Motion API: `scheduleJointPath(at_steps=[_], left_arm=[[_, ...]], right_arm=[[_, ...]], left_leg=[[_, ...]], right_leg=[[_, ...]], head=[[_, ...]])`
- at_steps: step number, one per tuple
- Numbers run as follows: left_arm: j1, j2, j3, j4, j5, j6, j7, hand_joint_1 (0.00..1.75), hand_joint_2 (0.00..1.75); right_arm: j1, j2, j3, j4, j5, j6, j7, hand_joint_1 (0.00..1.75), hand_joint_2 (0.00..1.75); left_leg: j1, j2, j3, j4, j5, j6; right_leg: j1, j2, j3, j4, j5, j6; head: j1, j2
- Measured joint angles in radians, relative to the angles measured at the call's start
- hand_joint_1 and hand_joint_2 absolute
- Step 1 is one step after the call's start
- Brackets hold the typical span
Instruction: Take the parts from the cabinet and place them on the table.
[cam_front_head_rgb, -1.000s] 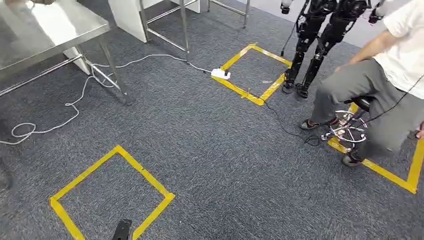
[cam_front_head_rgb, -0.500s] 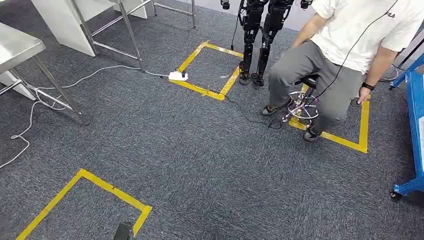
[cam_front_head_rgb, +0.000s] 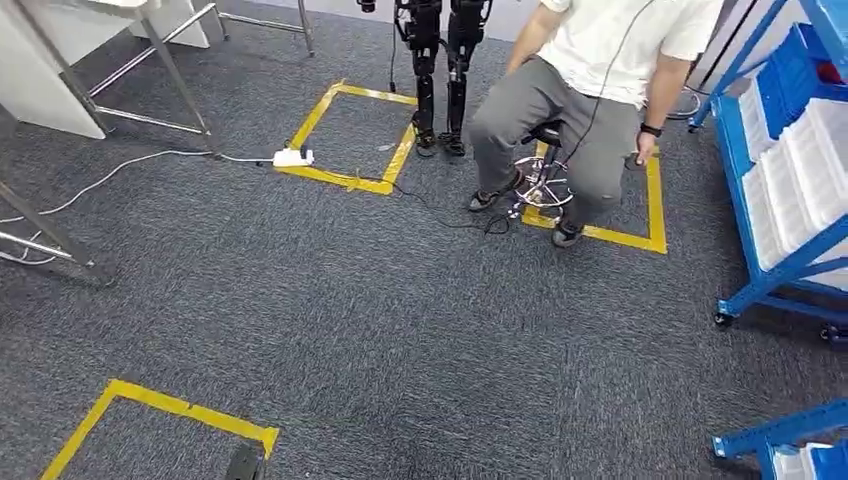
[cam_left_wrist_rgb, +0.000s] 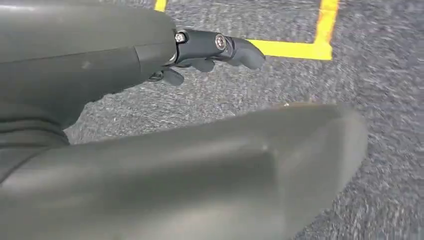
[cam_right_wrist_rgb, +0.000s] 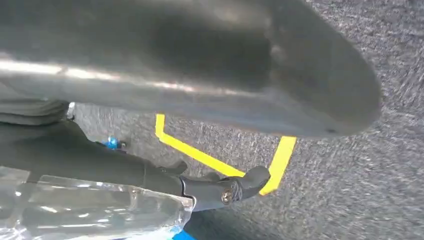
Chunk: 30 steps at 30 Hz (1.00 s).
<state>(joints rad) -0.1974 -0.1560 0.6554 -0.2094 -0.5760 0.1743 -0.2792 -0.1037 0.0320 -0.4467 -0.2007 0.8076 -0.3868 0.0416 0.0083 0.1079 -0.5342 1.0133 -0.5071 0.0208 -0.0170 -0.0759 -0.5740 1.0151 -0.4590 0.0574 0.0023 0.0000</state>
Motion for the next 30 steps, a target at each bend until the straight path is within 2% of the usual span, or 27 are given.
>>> scheduleJointPath(at_steps=[1,3,4,5,6,7,8,9,10,11,13,14,15,16,17,18,19,20,21,22,23,24,25,26,28,29,30], left_arm=[[-0.001,0.0,0.0,0.0,0.0,0.0,0.0,0.0,0.0],[-0.005,-0.004,-0.001,0.0,0.0,0.0,-0.001,0.0,0.0],[-0.005,-0.005,-0.002,0.0,0.0,0.0,-0.002,0.0,0.0],[-0.007,-0.005,-0.002,0.0,-0.001,0.0,-0.002,0.0,0.0],[-0.006,-0.004,-0.002,0.0,-0.001,0.0,-0.003,0.0,0.0],[-0.004,-0.005,-0.002,0.0,-0.001,0.0,-0.003,0.0,0.0],[-0.001,-0.004,-0.002,0.0,-0.001,0.0,-0.003,0.0,0.0],[0.001,-0.004,-0.002,0.0,-0.001,0.0,-0.002,0.0,0.0],[0.001,-0.004,-0.002,0.0,-0.001,0.0,-0.002,0.0,0.0],[0.002,-0.004,-0.002,0.0,-0.001,0.0,-0.002,0.0,0.0],[0.002,-0.004,-0.002,0.0,-0.002,0.0,-0.002,0.0,0.0],[0.002,-0.001,-0.002,0.0,-0.003,0.0,-0.002,0.0,0.0],[0.002,0.001,-0.002,0.0,-0.003,0.0,-0.002,0.0,0.0],[0.001,0.001,-0.002,0.0,-0.003,0.0,-0.002,0.0,0.0],[0.0,0.0,-0.002,0.0,-0.003,0.0,-0.002,0.0,0.0],[-0.001,0.0,-0.003,0.0,-0.003,0.0,-0.002,0.0,0.0],[-0.002,-0.001,-0.003,0.0,-0.005,0.0,-0.002,0.0,0.0],[-0.003,-0.001,-0.003,0.0,-0.006,0.0,-0.003,0.0,0.0],[-0.003,-0.001,-0.003,0.0,-0.009,0.0,-0.003,0.0,0.0],[-0.002,0.0,-0.003,0.0,-0.01,-0.002,-0.003,0.0,0.0],[0.0,0.0,-0.003,0.0,-0.01,-0.003,-0.002,0.0,0.0],[0.0,0.0,-0.003,0.0,-0.012,-0.005,-0.001,0.0,0.0],[-0.001,0.0,-0.003,0.0,-0.013,-0.006,0.0,0.0,0.0],[-0.001,0.0,-0.003,0.0,-0.016,-0.006,0.001,0.0,0.0],[-0.001,-0.001,-0.003,0.0,-0.019,-0.006,0.004,0.0,0.0],[-0.001,0.0,-0.003,0.0,-0.019,-0.006,0.005,0.0,0.0],[-0.001,0.003,-0.004,-0.001,-0.019,-0.006,0.006,0.0,0.0]], right_arm=[[0.0,0.0,0.0,0.0,0.0,0.0,0.0,0.0,0.0],[0.007,-0.003,-0.002,0.0,-0.001,0.001,0.0,0.0,0.0],[0.008,-0.004,-0.004,0.0,-0.003,0.001,0.0,0.0,0.0],[0.01,-0.003,-0.005,0.0,-0.005,0.002,0.0,0.0,0.0],[0.007,-0.004,-0.005,0.0,-0.005,0.002,0.0,0.0,0.0],[0.004,-0.005,-0.005,0.0,-0.005,0.003,0.0,0.0,0.0],[0.002,-0.005,-0.006,0.0,-0.005,0.004,0.0,0.0,0.0],[0.002,-0.005,-0.006,0.0,-0.005,0.006,0.0,0.0,0.0],[0.004,-0.005,-0.006,0.0,-0.006,0.008,0.0,0.0,0.0],[0.007,-0.005,-0.006,0.0,-0.006,0.01,0.0,0.0,0.0],[0.007,-0.005,-0.006,0.0,-0.006,0.011,0.0,0.0,0.0],[0.007,-0.003,-0.006,0.0,-0.006,0.011,0.0,0.0,0.0],[0.004,-0.003,-0.006,0.0,-0.006,0.012,0.0,0.0,0.0],[0.004,-0.002,-0.006,0.0,-0.008,0.012,0.0,0.0,0.0],[0.005,-0.002,-0.006,0.0,-0.008,0.012,0.0,0.0,0.0],[0.008,-0.002,-0.006,0.0,-0.008,0.012,0.0,0.0,0.0],[0.01,-0.003,-0.007,0.0,-0.007,0.012,0.0,0.0,0.0],[0.012,-0.001,-0.007,0.0,-0.007,0.012,0.0,0.0,0.0],[0.009,-0.001,-0.007,0.0,-0.007,0.012,0.001,0.0,0.0],[0.005,-0.001,-0.007,0.0,-0.006,0.012,0.001,0.0,0.0],[0.002,-0.001,-0.007,0.0,-0.006,0.012,0.001,0.0,0.0],[0.002,0.0,-0.007,0.0,-0.006,0.012,0.001,0.0,0.0],[0.006,0.0,-0.007,0.0,-0.009,0.013,0.001,0.0,0.0],[0.01,0.0,-0.008,0.0,-0.01,0.013,0.001,0.0,0.0],[0.012,-0.002,-0.014,0.0,-0.011,0.013,0.002,0.0,0.0],[0.011,-0.002,-0.017,0.0,-0.012,0.014,0.002,0.0,0.0],[0.006,0.002,-0.019,0.0,-0.012,0.016,0.002,0.0,0.0]], left_leg=[[0.0,0.007,0.003,-0.001,0.0,-0.006],[0.007,0.027,0.013,-0.006,0.001,-0.017],[0.014,0.017,0.009,-0.001,-0.007,-0.027],[0.018,-0.04,0.003,0.024,-0.028,-0.03],[0.018,-0.077,-0.02,0.077,-0.065,-0.028],[0.018,-0.097,-0.057,0.155,-0.108,-0.026],[0.018,-0.106,-0.1,0.241,-0.145,-0.026],[0.018,-0.109,-0.134,0.304,-0.161,-0.025],[0.018,-0.11,-0.146,0.316,-0.147,-0.022],[0.018,-0.111,-0.135,0.281,-0.113,-0.019],[0.018,-0.131,-0.064,0.125,-0.019,-0.009],[0.02,-0.187,-0.026,0.046,0.015,-0.003],[0.02,-0.218,-0.017,0.017,0.007,-0.001],[0.014,-0.197,-0.017,0.018,0.008,-0.002],[0.009,-0.189,-0.019,0.019,0.007,0.003],[0.003,-0.178,-0.019,0.017,0.011,0.01],[0.009,-0.161,-0.011,-0.001,0.022,0.022],[0.01,-0.147,-0.006,-0.014,0.032,0.026],[0.008,-0.133,-0.006,-0.018,0.034,0.035],[0.007,-0.115,-0.006,-0.018,0.033,0.037],[0.005,-0.096,-0.007,-0.018,0.033,0.037],[0.005,-0.08,-0.009,-0.017,0.032,0.037],[0.005,-0.066,-0.01,-0.017,0.032,0.036],[0.005,-0.051,-0.011,-0.017,0.03,0.034],[0.006,-0.025,-0.008,-0.016,0.027,0.027],[0.002,-0.013,-0.001,-0.013,0.022,0.019],[-0.004,-0.002,0.0,-0.013,0.015,0.008]], right_leg=[[-0.004,0.014,-0.006,0.003,0.0,-0.011],[0.006,0.036,-0.022,0.003,0.002,-0.025],[-0.011,0.049,-0.007,-0.004,0.007,-0.037],[-0.011,0.06,-0.007,-0.004,0.008,-0.04],[-0.009,0.067,-0.007,-0.004,0.011,-0.054],[-0.006,0.079,-0.008,-0.004,0.012,-0.063],[-0.001,0.094,-0.01,-0.003,0.014,-0.066],[0.003,0.109,-0.01,-0.003,0.014,-0.066],[0.006,0.125,-0.01,-0.003,0.014,-0.066],[0.008,0.139,-0.008,-0.002,0.014,-0.066],[0.008,0.169,-0.003,-0.001,0.014,-0.065],[0.005,0.181,-0.003,-0.001,0.015,-0.064],[0.019,0.191,-0.007,0.005,0.015,-0.061],[0.011,0.202,-0.015,0.002,0.019,-0.054],[0.008,0.214,-0.02,-0.001,0.022,-0.044],[0.003,0.226,-0.022,-0.006,0.028,-0.036],[0.008,0.23,-0.033,-0.008,0.03,-0.03],[0.007,0.17,-0.036,0.012,0.023,-0.034],[0.009,0.118,-0.064,0.059,-0.006,-0.038],[0.006,0.1,-0.101,0.131,-0.04,-0.041],[0.002,0.094,-0.14,0.205,-0.069,-0.04],[-0.003,0.091,-0.172,0.269,-0.089,-0.035],[-0.007,0.09,-0.184,0.296,-0.092,-0.026],[-0.013,0.086,-0.167,0.27,-0.077,-0.012],[-0.023,0.064,-0.073,0.109,-0.019,0.013],[-0.029,0.009,-0.013,0.009,0.007,0.022],[-0.018,-0.026,0.0,-0.002,0.005,0.012]], head=[[-0.008,0.0],[-0.008,0.0],[-0.007,0.0],[-0.016,0.0],[-0.018,0.0],[-0.019,0.0],[-0.02,0.0],[-0.019,0.0],[-0.019,0.0],[-0.019,0.0],[-0.019,0.0],[-0.019,0.0],[-0.018,0.0],[-0.018,0.0],[-0.018,0.0],[-0.019,0.0],[-0.018,0.0],[-0.017,0.0],[-0.013,0.0],[-0.009,0.0],[-0.009,0.0],[-0.01,0.0],[-0.006,0.0],[-0.008,0.0],[-0.006,0.0],[-0.005,0.0],[-0.003,0.0]])
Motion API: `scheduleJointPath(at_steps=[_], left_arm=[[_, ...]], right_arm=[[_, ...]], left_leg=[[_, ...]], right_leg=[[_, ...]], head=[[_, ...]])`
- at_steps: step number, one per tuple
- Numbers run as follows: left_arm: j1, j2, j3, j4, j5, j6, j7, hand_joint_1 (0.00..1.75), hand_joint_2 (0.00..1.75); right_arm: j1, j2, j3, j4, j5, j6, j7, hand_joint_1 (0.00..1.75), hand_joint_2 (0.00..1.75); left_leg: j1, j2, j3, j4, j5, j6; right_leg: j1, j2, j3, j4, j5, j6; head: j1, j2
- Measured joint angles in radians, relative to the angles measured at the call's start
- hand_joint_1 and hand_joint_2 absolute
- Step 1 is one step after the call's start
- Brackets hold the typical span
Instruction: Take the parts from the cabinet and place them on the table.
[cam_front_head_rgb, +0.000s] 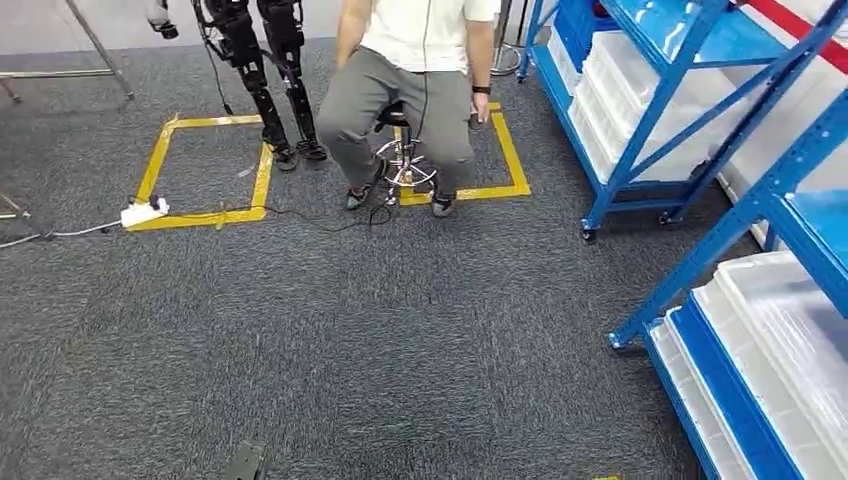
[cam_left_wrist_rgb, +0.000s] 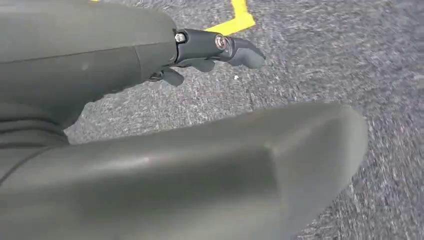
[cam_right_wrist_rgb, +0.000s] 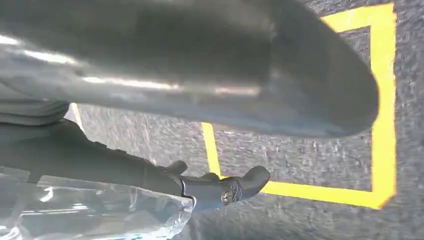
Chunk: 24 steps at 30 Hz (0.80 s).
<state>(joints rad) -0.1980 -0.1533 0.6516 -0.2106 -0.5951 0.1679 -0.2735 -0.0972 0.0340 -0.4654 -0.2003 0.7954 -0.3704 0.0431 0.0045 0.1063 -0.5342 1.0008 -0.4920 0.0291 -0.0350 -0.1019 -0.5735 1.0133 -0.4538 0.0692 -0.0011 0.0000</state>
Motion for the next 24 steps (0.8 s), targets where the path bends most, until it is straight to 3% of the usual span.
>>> scheduleJointPath(at_steps=[3,4,5,6,7,8,9,10,11,13,14,15,16,17,19,20,21,22,24], left_arm=[[-0.005,-0.003,0.0,0.0,0.0,0.001,0.003,0.0,0.0],[-0.008,-0.005,0.0,0.0,0.0,0.001,0.003,0.0,0.0],[-0.01,-0.006,0.0,0.0,0.0,0.002,0.003,0.0,0.0],[-0.01,-0.005,0.0,0.0,0.0,0.002,0.003,0.0,0.0],[-0.008,-0.006,0.0,0.0,0.0,0.002,0.003,0.0,0.0],[-0.005,-0.006,0.0,0.001,0.0,0.002,0.005,0.0,0.0],[-0.003,-0.006,0.0,0.001,-0.002,0.002,0.009,0.0,0.0],[-0.002,-0.006,0.0,0.001,-0.002,0.001,0.01,0.0,0.0],[-0.001,-0.005,0.0,0.001,-0.002,0.001,0.013,0.0,0.0],[-0.001,-0.005,0.0,0.001,-0.002,0.001,0.013,0.0,0.0],[-0.001,-0.005,0.0,0.001,-0.003,0.0,0.015,0.0,0.0],[0.0,-0.004,0.0,0.002,-0.003,0.0,0.017,0.0,0.0],[0.0,-0.003,0.0,0.002,-0.003,0.0,0.02,0.0,0.0],[-0.001,-0.003,0.0,0.002,-0.003,-0.001,0.022,0.0,0.0],[-0.002,-0.005,0.0,0.002,-0.003,-0.001,0.024,0.0,0.0],[-0.002,-0.006,0.0,0.002,-0.003,-0.001,0.024,0.0,0.0],[-0.003,-0.007,0.0,0.002,-0.003,-0.001,0.024,0.0,0.0],[-0.002,-0.007,0.0,0.002,-0.003,-0.001,0.024,0.0,0.0],[0.001,-0.006,0.0,0.002,-0.003,-0.001,0.027,0.0,0.0]], right_arm=[[0.002,-0.003,-0.005,0.0,-0.001,0.0,0.0,0.0,0.0],[0.003,-0.003,-0.006,0.0,0.0,0.001,0.0,0.0,0.0],[0.005,-0.005,-0.006,0.0,0.002,0.003,0.0,0.0,0.0],[0.003,-0.003,-0.006,0.0,0.003,0.011,0.004,0.0,0.0],[0.0,-0.006,-0.006,0.0,0.003,0.019,0.007,0.0,0.0],[-0.003,-0.006,-0.006,0.0,0.003,0.024,0.01,0.0,0.0],[-0.003,-0.006,-0.006,0.0,0.003,0.039,0.014,0.0,0.0],[-0.001,-0.006,-0.007,0.0,0.002,0.052,0.019,0.0,0.0],[0.003,-0.006,-0.008,0.001,0.0,0.061,0.02,0.0,0.0],[0.005,-0.006,-0.01,0.001,-0.001,0.068,0.021,0.0,0.0],[0.004,-0.005,-0.011,0.001,-0.001,0.071,0.021,0.0,0.0],[0.003,-0.006,-0.011,0.001,0.0,0.071,0.023,0.0,0.0],[-0.001,-0.006,-0.011,0.001,0.001,0.072,0.026,0.0,0.0],[0.0,-0.006,-0.011,0.001,0.003,0.072,0.026,0.0,0.0],[0.007,-0.007,-0.011,0.001,0.003,0.074,0.029,0.0,0.0],[0.008,-0.008,-0.011,0.002,0.005,0.074,0.031,0.0,0.0],[0.006,-0.006,-0.011,0.003,0.007,0.075,0.032,0.0,0.0],[0.002,-0.005,-0.011,0.003,0.007,0.076,0.032,0.0,0.0],[-0.003,-0.006,-0.011,0.003,0.008,0.08,0.032,0.0,0.0]], left_leg=[[0.003,0.03,0.016,-0.004,-0.004,-0.016],[0.007,0.044,0.021,-0.006,-0.007,-0.026],[0.019,0.011,0.018,0.009,-0.02,-0.037],[0.019,-0.048,0.001,0.053,-0.057,-0.035],[0.019,-0.081,-0.029,0.12,-0.099,-0.033],[0.019,-0.1,-0.072,0.211,-0.144,-0.033],[0.02,-0.107,-0.113,0.294,-0.175,-0.032],[0.019,-0.109,-0.134,0.332,-0.178,-0.032],[0.02,-0.109,-0.132,0.318,-0.154,-0.029],[0.022,-0.117,-0.074,0.186,-0.064,-0.025],[0.027,-0.149,-0.032,0.092,-0.016,-0.025],[0.033,-0.211,-0.016,0.044,-0.008,-0.025],[0.031,-0.211,-0.015,0.033,-0.013,-0.027],[0.025,-0.198,-0.016,0.034,-0.014,-0.023],[0.015,-0.175,-0.015,0.03,-0.007,-0.005],[0.025,-0.157,-0.01,0.014,0.005,0.01],[0.018,-0.143,-0.008,0.008,0.007,0.019],[0.015,-0.126,-0.009,0.009,0.007,0.023],[0.009,-0.089,-0.01,0.009,0.005,0.026]], right_leg=[[0.015,0.039,-0.009,-0.003,0.002,-0.024],[0.015,0.054,-0.01,-0.007,0.004,-0.033],[-0.01,0.071,0.0,-0.014,0.008,-0.046],[-0.004,0.078,-0.001,-0.014,0.011,-0.059],[-0.002,0.089,-0.002,-0.014,0.011,-0.068],[0.002,0.103,-0.004,-0.014,0.012,-0.073],[0.007,0.121,-0.005,-0.013,0.012,-0.073],[0.01,0.136,-0.004,-0.013,0.012,-0.073],[0.011,0.152,-0.002,-0.012,0.012,-0.072],[0.01,0.183,0.001,-0.008,0.012,-0.071],[0.009,0.198,0.001,-0.005,0.012,-0.07],[0.012,0.208,-0.005,0.0,0.012,-0.068],[0.019,0.222,-0.014,0.007,0.011,-0.058],[0.017,0.232,-0.023,0.002,0.016,-0.049],[0.011,0.256,-0.031,-0.008,0.025,-0.028],[0.018,0.244,-0.039,0.0,0.023,-0.024],[0.019,0.166,-0.056,0.035,0.003,-0.029],[0.018,0.133,-0.087,0.091,-0.03,-0.035],[0.014,0.115,-0.17,0.256,-0.098,-0.038]], head=[[-0.01,0.0],[-0.008,0.0],[-0.011,0.0],[-0.015,0.0],[-0.018,0.0],[-0.019,0.0],[-0.019,0.0],[-0.02,0.0],[-0.019,0.0],[-0.02,0.0],[-0.02,0.0],[-0.021,0.0],[-0.019,0.0],[-0.019,0.0],[-0.021,0.0],[-0.018,0.0],[-0.016,0.0],[-0.009,0.0],[-0.008,0.0]])
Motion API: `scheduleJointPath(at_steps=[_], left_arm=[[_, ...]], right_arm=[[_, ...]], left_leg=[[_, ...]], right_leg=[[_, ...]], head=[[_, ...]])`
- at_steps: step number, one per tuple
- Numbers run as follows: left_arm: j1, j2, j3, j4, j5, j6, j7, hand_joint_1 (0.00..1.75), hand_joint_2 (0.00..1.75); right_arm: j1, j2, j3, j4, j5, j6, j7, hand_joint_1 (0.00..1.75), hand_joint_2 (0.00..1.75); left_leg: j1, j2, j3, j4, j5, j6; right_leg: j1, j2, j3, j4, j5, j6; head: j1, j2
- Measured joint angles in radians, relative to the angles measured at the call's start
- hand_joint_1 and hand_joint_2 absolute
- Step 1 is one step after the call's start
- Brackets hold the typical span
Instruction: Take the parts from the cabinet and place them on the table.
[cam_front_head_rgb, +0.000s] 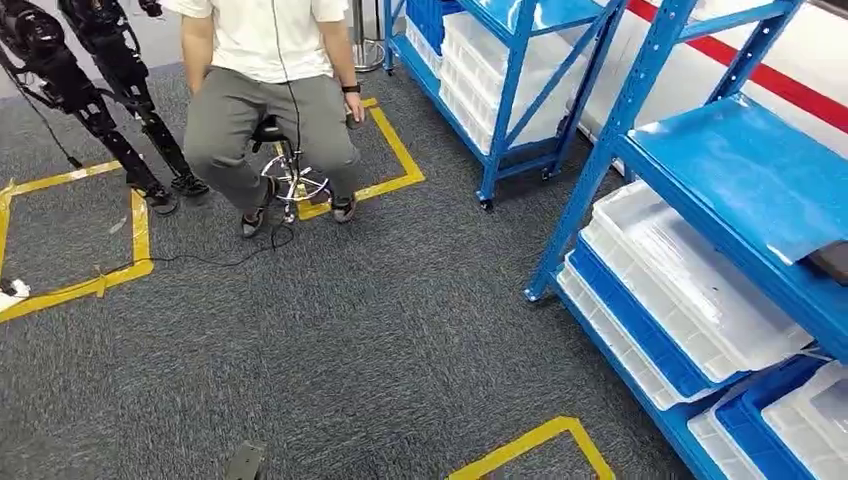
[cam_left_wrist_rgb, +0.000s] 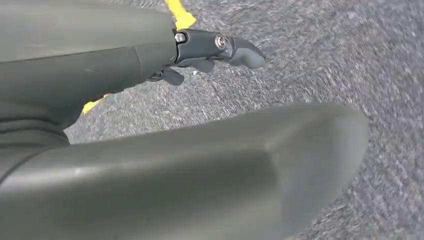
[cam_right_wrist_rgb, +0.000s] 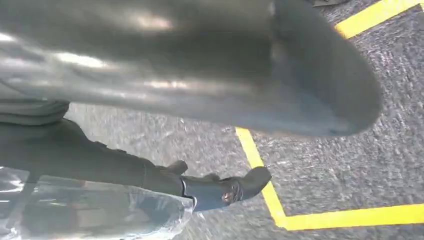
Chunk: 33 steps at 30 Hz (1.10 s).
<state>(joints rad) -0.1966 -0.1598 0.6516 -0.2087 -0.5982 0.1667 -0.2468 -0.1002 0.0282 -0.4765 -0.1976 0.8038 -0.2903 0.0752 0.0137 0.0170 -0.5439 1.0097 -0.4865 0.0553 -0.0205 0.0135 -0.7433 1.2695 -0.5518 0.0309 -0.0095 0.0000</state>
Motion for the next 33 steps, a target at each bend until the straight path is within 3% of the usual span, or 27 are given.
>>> scheduleJointPath(at_steps=[1,2,4,5,6,7,8,10,11,12,13,14,15,16,17,18,20,21,22,24,26,27,28,29,31,32,33], left_arm=[[0.0,0.0,0.0,0.0,0.0,0.0,0.0,0.0,0.0],[0.0,0.0,0.0,0.0,0.0,0.0,0.0,0.0,0.0],[0.0,-0.001,0.0,0.0,0.0,0.0,0.001,0.0,0.0],[0.0,-0.002,0.0,0.0,0.0,0.0,0.001,0.0,0.0],[0.0,-0.002,0.0,0.0,0.0,0.0,0.001,0.0,0.0],[0.001,-0.001,0.0,0.0,0.0,0.0,0.001,0.0,0.0],[0.001,-0.001,0.0,0.0,0.0,0.001,0.002,0.0,0.0],[-0.001,-0.002,0.0,0.0,0.0,0.001,0.002,0.0,0.0],[-0.003,-0.004,0.0,0.0,0.0,0.0,0.002,0.0,0.0],[-0.004,-0.003,0.0,0.0,0.0,0.0,0.001,0.0,0.0],[-0.003,-0.003,0.0,0.0,0.0,0.001,0.001,0.0,0.0],[0.0,-0.003,0.0,0.0,0.0,0.001,0.002,0.0,0.0],[0.004,-0.002,0.0,0.0,0.0,0.001,0.002,0.0,0.0],[0.007,-0.002,0.0,0.0,0.0,0.0,0.002,0.0,0.0],[0.008,-0.002,0.0,0.0,0.0,0.001,0.002,0.0,0.0],[0.008,-0.002,0.0,0.0,0.0,0.001,0.003,0.0,0.0],[0.007,-0.002,0.0,0.0,0.0,0.001,0.003,0.0,0.0],[0.007,-0.001,0.0,0.0,0.0,0.001,0.003,0.0,0.0],[0.007,-0.001,0.0,0.0,0.0,0.001,0.003,0.0,0.0],[0.007,0.001,0.0,0.0,0.0,0.0,0.003,0.0,0.0],[0.004,-0.003,0.0,0.0,-0.001,0.0,0.003,0.0,0.0],[0.001,-0.003,0.0,0.0,-0.002,0.0,0.002,0.0,0.0],[0.001,-0.004,0.0,0.0,-0.002,-0.001,0.002,0.0,0.0],[0.002,-0.003,0.0,0.0,-0.004,-0.001,0.001,0.0,0.0],[0.004,-0.002,0.0,0.0,-0.006,-0.002,0.001,0.0,0.0],[0.004,-0.002,0.0,0.0,-0.008,-0.002,0.001,0.0,0.0],[0.004,-0.003,0.0,0.0,-0.008,-0.002,0.001,0.0,0.0]], right_arm=[[0.002,0.0,0.0,0.0,0.0,0.003,0.0,0.0,0.0],[0.005,0.0,0.0,0.0,0.0,0.006,0.001,0.0,0.0],[0.009,-0.002,0.0,0.001,0.001,0.008,0.004,0.0,0.0],[0.008,-0.003,0.0,0.001,0.001,0.008,0.004,0.0,0.0],[0.006,-0.003,0.0,0.001,0.001,0.008,0.004,0.0,0.0],[0.003,-0.003,0.0,0.001,0.001,0.008,0.004,0.0,0.0],[0.002,-0.003,0.0,0.001,0.001,0.008,0.004,0.0,0.0],[0.006,-0.004,0.0,0.001,0.001,0.008,0.004,0.0,0.0],[0.006,-0.004,0.0,0.001,0.0,0.008,0.004,0.0,0.0],[0.008,-0.002,0.0,0.002,0.0,0.008,0.005,0.0,0.0],[0.007,-0.003,0.0,0.002,0.0,0.008,0.005,0.0,0.0],[0.003,-0.003,0.0,0.002,0.0,0.008,0.005,0.0,0.0],[0.002,-0.003,0.0,0.002,0.0,0.008,0.005,0.0,0.0],[0.003,-0.003,0.0,0.002,0.0,0.008,0.005,0.0,0.0],[0.005,-0.003,0.0,0.002,0.0,0.009,0.005,0.0,0.0],[0.009,-0.003,0.0,0.002,0.0,0.009,0.005,0.0,0.0],[0.009,-0.002,0.0,0.002,0.0,0.01,0.005,0.0,0.0],[0.008,-0.002,0.0,0.002,0.0,0.01,0.005,0.0,0.0],[0.005,-0.002,0.0,0.002,0.0,0.01,0.005,0.0,0.0],[0.005,-0.001,0.0,0.002,0.0,0.01,0.005,0.0,0.0],[0.014,-0.003,0.0,0.002,0.0,0.01,0.006,0.0,0.0],[0.017,-0.002,-0.001,0.003,0.0,0.01,0.007,0.0,0.0],[0.017,-0.001,0.0,0.003,0.0,0.011,0.008,0.0,0.0],[0.013,0.002,-0.001,0.003,0.0,0.011,0.008,0.0,0.0],[0.009,0.003,-0.001,0.003,0.0,0.011,0.008,0.0,0.0],[0.011,0.003,-0.001,0.003,0.0,0.011,0.009,0.0,0.0],[0.013,0.002,-0.001,0.003,0.0,0.011,0.012,0.0,0.0]], left_leg=[[-0.001,0.016,-0.001,0.0,0.0,0.0],[-0.001,0.029,-0.001,0.001,-0.001,0.0],[0.0,0.054,0.001,0.001,-0.004,-0.005],[0.0,0.066,0.004,0.001,-0.007,-0.009],[-0.005,0.076,0.01,0.002,-0.011,-0.015],[-0.012,0.087,0.013,0.003,-0.019,-0.025],[-0.012,0.096,0.019,0.002,-0.021,-0.031],[-0.011,0.121,0.03,-0.004,-0.024,-0.037],[-0.006,0.118,0.031,0.0,-0.031,-0.047],[0.0,0.051,0.025,0.026,-0.05,-0.056],[0.001,0.007,0.0,0.084,-0.089,-0.055],[0.001,-0.011,-0.039,0.166,-0.133,-0.055],[0.001,-0.017,-0.079,0.244,-0.168,-0.056],[0.001,-0.019,-0.112,0.305,-0.187,-0.057],[0.003,-0.02,-0.128,0.327,-0.182,-0.058],[0.007,-0.02,-0.123,0.301,-0.149,-0.06],[0.016,-0.035,-0.061,0.159,-0.053,-0.062],[0.023,-0.084,-0.027,0.08,-0.017,-0.062],[0.024,-0.118,-0.014,0.029,-0.01,-0.06],[0.018,-0.097,-0.016,0.029,-0.013,-0.055],[0.015,-0.068,-0.011,0.018,-0.003,-0.032],[0.016,-0.054,-0.011,0.011,0.005,-0.022],[0.014,-0.045,-0.012,0.01,0.005,-0.015],[0.013,-0.028,-0.012,0.01,0.004,-0.013],[0.012,0.008,-0.014,0.01,0.003,-0.011],[0.012,0.022,-0.014,0.01,0.002,-0.011],[0.013,0.035,-0.013,0.011,0.001,-0.013]], right_leg=[[-0.001,-0.001,-0.026,0.056,-0.013,0.007],[-0.002,-0.001,-0.023,0.056,-0.007,0.016],[-0.004,-0.016,0.056,-0.08,0.046,0.036],[-0.006,-0.044,0.116,-0.184,0.076,0.043],[-0.005,-0.107,0.155,-0.258,0.088,0.034],[0.008,-0.122,0.166,-0.258,0.097,0.027],[0.013,-0.1,0.16,-0.257,0.099,0.013],[0.019,-0.078,0.15,-0.257,0.098,0.004],[-0.001,-0.064,0.163,-0.263,0.103,-0.007],[-0.008,-0.05,0.166,-0.265,0.106,-0.012],[-0.009,-0.041,0.165,-0.265,0.107,-0.028],[-0.008,-0.025,0.164,-0.265,0.109,-0.036],[-0.006,-0.01,0.163,-0.265,0.108,-0.037],[-0.005,0.006,0.163,-0.265,0.108,-0.037],[-0.004,0.02,0.164,-0.264,0.109,-0.037],[-0.005,0.036,0.165,-0.263,0.109,-0.036],[-0.008,0.067,0.168,-0.26,0.109,-0.035],[-0.008,0.08,0.165,-0.257,0.109,-0.034],[0.004,0.091,0.158,-0.245,0.106,-0.025],[0.003,0.114,0.146,-0.248,0.11,-0.01],[0.007,0.139,0.13,-0.257,0.118,0.012],[0.002,0.089,0.129,-0.237,0.111,0.009],[0.007,0.038,0.105,-0.195,0.083,0.003],[0.004,0.016,0.07,-0.126,0.047,-0.003],[-0.001,0.001,-0.01,0.032,-0.016,-0.003],[-0.001,0.0,-0.023,0.066,-0.02,0.006],[-0.004,-0.002,-0.012,0.048,-0.009,0.016]], head=[[0.002,0.0],[0.002,0.0],[0.005,0.0],[0.004,0.0],[0.005,0.0],[0.006,0.0],[0.001,0.0],[0.002,0.0],[0.003,0.0],[-0.002,0.0],[-0.004,0.0],[-0.007,0.0],[-0.006,0.0],[-0.007,0.0],[-0.006,0.0],[-0.007,0.0],[-0.006,0.0],[-0.008,0.0],[-0.01,0.0],[-0.004,0.0],[-0.005,0.0],[-0.004,0.0],[-0.001,0.0],[0.005,0.0],[0.005,0.0],[0.007,0.0],[0.007,0.0]])
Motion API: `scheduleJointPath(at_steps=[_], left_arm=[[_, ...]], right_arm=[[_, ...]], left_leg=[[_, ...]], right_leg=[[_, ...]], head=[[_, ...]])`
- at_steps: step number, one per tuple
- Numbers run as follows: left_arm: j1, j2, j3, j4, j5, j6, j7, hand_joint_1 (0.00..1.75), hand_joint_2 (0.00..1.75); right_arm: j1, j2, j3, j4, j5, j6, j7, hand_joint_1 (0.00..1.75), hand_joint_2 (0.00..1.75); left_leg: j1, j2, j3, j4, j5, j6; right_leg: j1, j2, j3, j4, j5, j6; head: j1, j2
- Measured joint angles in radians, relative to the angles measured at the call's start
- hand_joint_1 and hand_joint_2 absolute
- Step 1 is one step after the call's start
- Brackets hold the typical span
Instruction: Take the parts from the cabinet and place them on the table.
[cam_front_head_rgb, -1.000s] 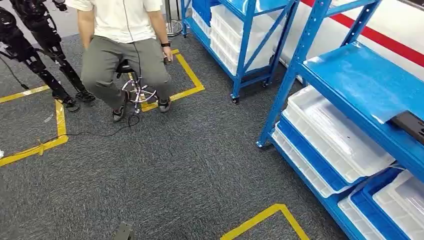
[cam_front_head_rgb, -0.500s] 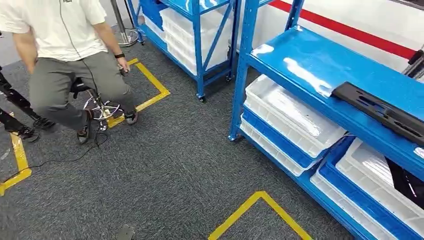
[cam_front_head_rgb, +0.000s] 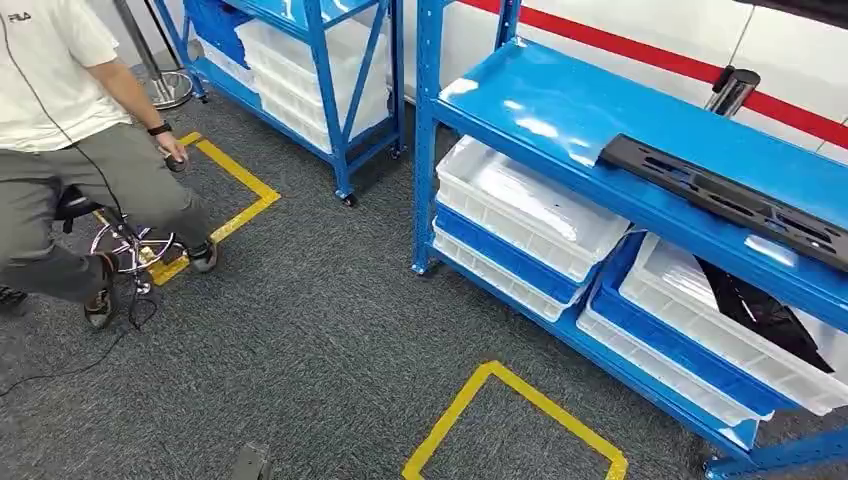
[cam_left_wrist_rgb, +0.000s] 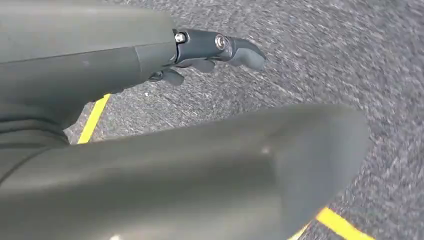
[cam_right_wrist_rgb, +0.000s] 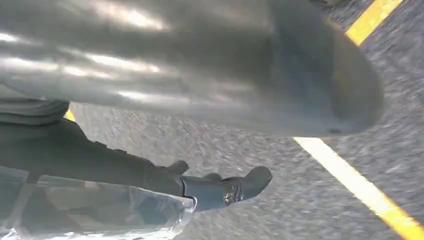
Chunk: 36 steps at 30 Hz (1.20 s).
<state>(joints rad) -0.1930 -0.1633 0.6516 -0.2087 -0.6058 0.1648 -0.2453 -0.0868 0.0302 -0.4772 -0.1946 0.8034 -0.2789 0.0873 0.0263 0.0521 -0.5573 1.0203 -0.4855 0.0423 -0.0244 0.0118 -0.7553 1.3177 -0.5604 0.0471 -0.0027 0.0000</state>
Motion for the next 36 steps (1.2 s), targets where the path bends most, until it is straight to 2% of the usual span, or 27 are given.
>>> scheduleJointPath(at_steps=[2,3,4,5,6,8,9,10,11,13,14,16,17,18,19,20,23,24,25,26,29,30,31,32,34,35,36], left_arm=[[0.0,-0.001,0.0,0.0,0.0,0.0,0.002,0.0,0.0],[0.0,-0.001,0.0,0.0,0.0,0.0,0.002,0.0,0.0],[0.0,0.001,0.0,0.0,0.0,0.0,0.003,0.0,0.0],[0.0,0.0,0.0,0.0,0.0,0.0,0.005,0.0,0.0],[-0.001,0.001,0.0,0.0,-0.001,0.001,0.008,0.0,0.0],[-0.005,0.0,0.0,0.0,-0.002,0.001,0.011,0.0,0.0],[-0.006,-0.002,0.0,0.0,-0.002,0.001,0.012,0.0,0.0],[-0.007,-0.002,0.0,0.0,-0.002,0.001,0.012,0.0,0.0],[-0.007,-0.002,0.0,0.0,-0.002,0.001,0.013,0.0,0.0],[0.0,-0.002,0.0,0.0,-0.002,0.0,0.019,0.0,0.0],[0.001,-0.002,0.0,0.0,-0.002,0.0,0.02,0.0,0.0],[0.002,-0.002,0.0,0.0,-0.002,0.0,0.021,0.0,0.0],[0.002,-0.002,0.0,0.0,-0.003,0.0,0.021,0.0,0.0],[0.002,-0.002,0.0,0.0,-0.003,0.0,0.021,0.0,0.0],[0.002,0.001,0.0,0.0,-0.003,0.0,0.021,0.0,0.0],[0.002,0.003,0.0,0.0,-0.003,0.0,0.022,0.0,0.0],[-0.002,0.002,0.0,0.0,-0.003,0.001,0.023,0.0,0.0],[-0.002,-0.002,0.0,0.0,-0.003,0.001,0.023,0.0,0.0],[-0.003,-0.001,0.0,0.0,-0.003,0.001,0.024,0.0,0.0],[-0.003,-0.001,0.0,0.0,-0.003,0.001,0.024,0.0,0.0],[0.0,-0.001,0.0,0.0,-0.003,0.0,0.03,0.0,0.0],[0.0,-0.001,0.0,0.0,-0.003,0.0,0.034,0.0,0.0],[0.0,-0.002,0.0,0.0,-0.003,0.0,0.036,0.0,0.0],[0.0,-0.003,0.0,0.0,-0.003,0.0,0.037,0.0,1.75],[0.0,-0.003,0.0,0.0,-0.003,-0.004,0.037,0.0,1.75],[0.0,-0.002,0.0,0.0,-0.003,-0.006,0.037,0.0,1.75],[-0.002,-0.002,0.0,0.0,-0.003,-0.008,0.037,0.0,1.75]], right_arm=[[0.002,-0.001,0.0,0.0,-0.001,0.0,0.005,0.0,0.0],[0.001,-0.001,0.0,0.0,-0.002,0.0,0.006,0.0,0.0],[-0.002,0.002,0.0,0.0,-0.002,0.0,0.006,0.0,0.0],[-0.007,0.0,-0.001,0.0,-0.002,0.0,0.007,0.0,0.0],[-0.007,0.003,-0.001,0.0,-0.002,0.0,0.007,0.0,0.0],[-0.002,0.002,-0.003,0.0,-0.002,0.0,0.009,0.0,0.0],[0.0,0.001,-0.005,0.0,-0.005,0.0,0.01,0.0,0.0],[0.001,0.004,-0.007,0.0,-0.005,0.0,0.01,0.0,0.0],[-0.001,0.004,-0.008,0.0,-0.005,0.0,0.011,0.0,0.0],[-0.005,0.003,-0.013,0.0,-0.006,0.0,0.011,0.0,0.0],[-0.004,0.003,-0.015,0.0,-0.006,0.0,0.011,0.0,0.0],[0.0,0.003,-0.018,0.0,-0.008,0.0,0.014,0.0,0.0],[0.001,0.003,-0.018,0.0,-0.008,0.0,0.015,0.0,0.0],[0.001,0.004,-0.018,0.0,-0.008,0.0,0.016,0.0,0.0],[0.001,0.007,-0.018,0.0,-0.008,0.0,0.016,0.0,0.0],[-0.003,0.007,-0.018,0.0,-0.008,0.0,0.016,0.0,0.0],[0.002,0.008,-0.021,0.0,-0.008,0.0,0.017,0.0,0.0],[0.003,0.007,-0.023,0.0,-0.008,0.0,0.019,0.0,0.0],[0.004,0.01,-0.024,0.001,-0.009,0.0,0.019,0.0,0.0],[0.0,0.01,-0.025,0.001,-0.009,0.0,0.02,0.0,0.0],[-0.005,0.009,-0.026,0.001,-0.01,0.0,0.02,0.0,0.0],[-0.002,0.009,-0.026,0.001,-0.011,0.0,0.02,0.0,0.0],[0.002,0.008,-0.027,0.001,-0.014,0.0,0.02,0.0,0.0],[0.003,0.007,-0.028,0.001,-0.014,0.0,0.02,0.0,0.0],[-0.001,0.006,-0.029,0.0,-0.009,-0.004,0.02,0.0,0.0],[-0.005,0.007,-0.029,0.0,-0.007,-0.009,0.023,0.0,0.0],[-0.003,0.008,-0.03,0.0,-0.004,-0.014,0.03,0.0,0.0]], left_leg=[[0.003,0.024,0.005,0.001,-0.005,-0.008],[0.004,0.035,0.01,0.002,-0.009,-0.014],[-0.007,0.043,0.013,0.002,-0.014,-0.022],[-0.01,0.058,0.018,0.003,-0.022,-0.033],[-0.013,0.066,0.025,0.002,-0.021,-0.036],[-0.005,0.091,0.034,-0.003,-0.024,-0.045],[0.005,0.072,0.035,0.004,-0.035,-0.056],[0.006,0.015,0.024,0.037,-0.061,-0.056],[0.005,-0.021,-0.004,0.099,-0.101,-0.055],[0.004,-0.049,-0.092,0.271,-0.177,-0.054],[0.004,-0.051,-0.116,0.31,-0.18,-0.053],[0.003,-0.055,-0.107,0.262,-0.12,-0.043],[0.003,-0.062,-0.072,0.182,-0.067,-0.036],[0.002,-0.092,-0.032,0.092,-0.019,-0.027],[0.002,-0.143,-0.009,0.038,-0.005,-0.016],[0.003,-0.147,-0.002,0.015,-0.013,-0.015],[-0.013,-0.116,0.001,0.012,-0.011,-0.008],[0.0,-0.099,0.011,-0.014,0.006,-0.001],[-0.004,-0.086,0.018,-0.023,0.01,0.0],[-0.005,-0.071,0.018,-0.024,0.011,0.005],[-0.008,-0.021,0.016,-0.023,0.008,0.005],[-0.007,-0.007,0.016,-0.023,0.007,0.004],[-0.006,0.007,0.017,-0.023,0.005,0.001],[-0.004,0.02,0.019,-0.022,0.003,-0.003],[-0.008,0.038,0.03,-0.02,-0.005,-0.018],[-0.013,0.045,0.026,-0.02,-0.012,-0.029],[-0.015,0.051,0.034,-0.018,-0.013,-0.035]], right_leg=[[-0.008,-0.023,0.089,-0.155,0.059,0.026],[-0.01,-0.058,0.14,-0.243,0.084,0.033],[-0.007,-0.106,0.166,-0.29,0.088,0.029],[0.004,-0.094,0.171,-0.291,0.097,0.014],[0.001,-0.081,0.167,-0.29,0.096,0.006],[0.005,-0.056,0.164,-0.289,0.096,-0.011],[-0.014,-0.042,0.17,-0.293,0.1,-0.022],[-0.011,-0.032,0.17,-0.293,0.099,-0.026],[-0.009,-0.023,0.17,-0.293,0.101,-0.039],[-0.001,0.008,0.167,-0.293,0.101,-0.045],[0.002,0.023,0.168,-0.293,0.102,-0.047],[0.006,0.054,0.17,-0.292,0.102,-0.047],[0.007,0.07,0.173,-0.292,0.102,-0.047],[0.009,0.085,0.176,-0.292,0.103,-0.046],[0.004,0.095,0.175,-0.292,0.103,-0.045],[0.02,0.106,0.17,-0.289,0.103,-0.042],[0.002,0.136,0.159,-0.299,0.115,-0.019],[0.012,0.122,0.151,-0.291,0.114,-0.015],[0.011,0.058,0.137,-0.27,0.102,-0.014],[0.012,0.021,0.108,-0.217,0.069,-0.02],[0.004,0.0,0.002,-0.015,-0.01,-0.017],[0.001,-0.001,-0.001,-0.003,-0.005,-0.007],[-0.003,-0.005,0.023,-0.044,0.016,0.006],[-0.006,-0.016,0.071,-0.128,0.048,0.019],[-0.013,-0.078,0.172,-0.306,0.095,0.03],[-0.001,-0.077,0.184,-0.303,0.1,0.021],[-0.004,-0.065,0.176,-0.303,0.105,0.005]], head=[[0.001,0.0],[0.002,0.0],[0.007,0.0],[0.008,0.0],[-0.008,0.0],[-0.008,0.0],[-0.011,0.0],[-0.013,0.0],[-0.014,0.0],[-0.016,0.0],[-0.016,0.0],[-0.017,0.0],[-0.016,0.0],[-0.017,0.0],[-0.017,0.0],[-0.014,0.0],[-0.017,0.0],[-0.015,0.0],[-0.013,0.0],[-0.007,0.0],[-0.005,0.0],[-0.003,0.0],[-0.003,0.0],[-0.001,0.0],[0.0,0.0],[0.001,0.0],[-0.011,0.0]])
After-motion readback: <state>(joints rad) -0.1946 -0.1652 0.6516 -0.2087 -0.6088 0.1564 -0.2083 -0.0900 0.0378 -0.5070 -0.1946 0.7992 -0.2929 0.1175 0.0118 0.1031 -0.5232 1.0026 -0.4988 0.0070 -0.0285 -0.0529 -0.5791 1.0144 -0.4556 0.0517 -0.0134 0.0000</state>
